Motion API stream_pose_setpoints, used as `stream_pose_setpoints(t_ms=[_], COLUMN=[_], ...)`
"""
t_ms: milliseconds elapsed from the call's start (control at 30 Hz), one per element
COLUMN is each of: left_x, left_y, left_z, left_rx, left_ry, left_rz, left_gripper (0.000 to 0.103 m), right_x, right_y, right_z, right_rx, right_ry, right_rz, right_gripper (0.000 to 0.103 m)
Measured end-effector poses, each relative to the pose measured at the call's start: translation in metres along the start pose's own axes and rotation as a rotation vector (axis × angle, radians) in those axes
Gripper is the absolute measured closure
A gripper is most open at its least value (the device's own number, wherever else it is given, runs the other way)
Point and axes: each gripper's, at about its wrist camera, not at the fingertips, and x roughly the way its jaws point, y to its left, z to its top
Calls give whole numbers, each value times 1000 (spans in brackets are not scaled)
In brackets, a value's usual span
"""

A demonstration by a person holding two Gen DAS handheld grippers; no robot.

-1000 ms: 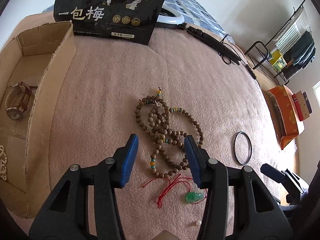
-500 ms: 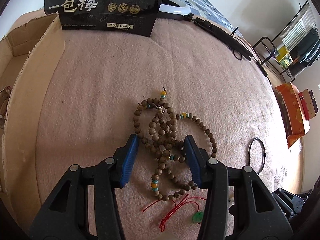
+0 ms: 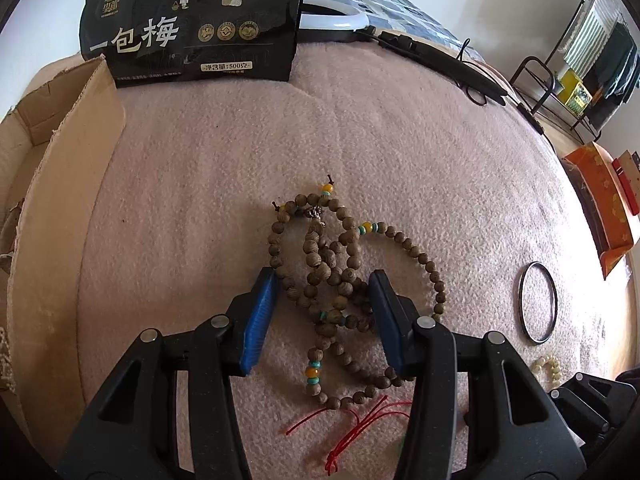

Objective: Organize jewelry
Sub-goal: 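Grasp the brown wooden bead strand with the left tool while the right tool grasps a loose white pearl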

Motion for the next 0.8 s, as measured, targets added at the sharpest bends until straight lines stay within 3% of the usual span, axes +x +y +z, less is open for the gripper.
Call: stream_pose_setpoints(t_ms=[100,133,167,433,800], left_x=[0,-1,-1,-15,-67], left_y=[-2,-3,-3,2,19], left_z=[-1,-1,-1,3,15], left_rx=[23,28,30,10,-36], left_ry=[-19,-21,-23,-47,-134], left_rz=[5,0,0,-28,-104], left_gripper=[72,86,92,93,93], right_x=[2,2,2,-6,-41], right_y=[6,6,6,4,-14], right_z=[-1,-1,-1,-2,5], right_rx=[-35,-40,-41,-33,41], right_ry=[3,3,2,-21,-100], right_rz=[-28,-33,-36,-32,-32], right_gripper=[88,92,94,95,95])
